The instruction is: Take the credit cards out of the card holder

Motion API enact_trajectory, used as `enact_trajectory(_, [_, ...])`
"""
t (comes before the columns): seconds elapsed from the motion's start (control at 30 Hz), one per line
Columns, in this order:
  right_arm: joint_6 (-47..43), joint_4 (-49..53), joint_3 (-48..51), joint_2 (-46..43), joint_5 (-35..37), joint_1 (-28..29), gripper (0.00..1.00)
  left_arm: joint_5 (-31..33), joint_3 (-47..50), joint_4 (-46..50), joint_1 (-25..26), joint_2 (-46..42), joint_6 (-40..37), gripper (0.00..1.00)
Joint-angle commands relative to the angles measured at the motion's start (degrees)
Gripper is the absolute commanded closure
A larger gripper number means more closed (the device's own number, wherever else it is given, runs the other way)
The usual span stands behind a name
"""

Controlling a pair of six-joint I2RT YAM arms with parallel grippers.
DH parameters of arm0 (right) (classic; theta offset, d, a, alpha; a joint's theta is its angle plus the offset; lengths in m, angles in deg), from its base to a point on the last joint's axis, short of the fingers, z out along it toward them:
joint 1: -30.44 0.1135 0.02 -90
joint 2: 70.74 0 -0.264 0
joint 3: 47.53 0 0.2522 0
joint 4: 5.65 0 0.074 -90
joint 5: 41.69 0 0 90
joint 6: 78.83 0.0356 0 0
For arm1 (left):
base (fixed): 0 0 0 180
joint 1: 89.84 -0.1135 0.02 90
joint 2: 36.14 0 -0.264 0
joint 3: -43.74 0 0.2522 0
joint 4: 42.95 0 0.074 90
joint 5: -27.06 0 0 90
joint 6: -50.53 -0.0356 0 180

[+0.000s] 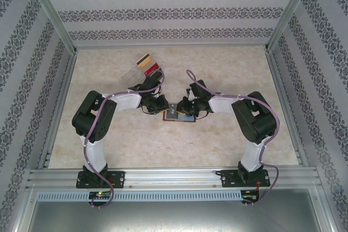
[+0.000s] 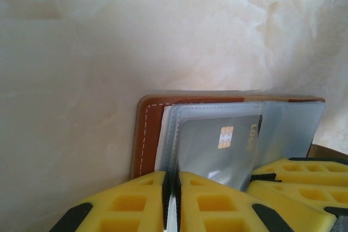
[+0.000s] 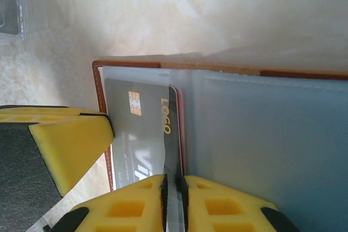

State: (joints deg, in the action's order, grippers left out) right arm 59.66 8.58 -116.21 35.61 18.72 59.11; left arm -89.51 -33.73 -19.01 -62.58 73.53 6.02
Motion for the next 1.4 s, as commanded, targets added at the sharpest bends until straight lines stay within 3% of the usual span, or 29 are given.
enact_trajectory(0.0, [-1.5,-1.2,-1.9,2.0,1.3,1.5,0.8,-0.5,2.3,2.2,0.8,2.6,0.5,0.85])
enact_trajectory(0.27, [-2.2,-3.8,-1.4,0.7,-0.6,1.9,0.84,-0.4,2.4,2.1,0.8,2.8,0.4,0.86])
enact_trajectory(0.5, [-2.0,-6.3,-0.2,-2.9,-1.0,1.7,1.0,-0.5,2.6,1.9,0.8,2.7,0.5,0.85])
enact_trajectory(0.87, [-1.8,-3.8,3.9,-6.1,2.7,-0.6,1.0,0.9,-0.9,6.3,0.2,0.7,-4.2,0.8])
enact_trajectory(1.13, [-2.1,-2.5,3.2,-4.3,2.4,-0.9,1.0,1.2,-2.2,7.4,0.0,1.5,-4.7,0.84])
enact_trajectory(1.23, [-2.3,-1.9,2.2,-2.9,1.6,-0.6,0.85,1.0,-2.0,7.5,0.0,1.9,-4.8,0.85])
enact_trajectory(1.37, [-2.6,-1.0,0.9,-1.4,1.4,0.0,0.8,0.8,-1.8,7.3,0.0,2.3,-4.5,0.86])
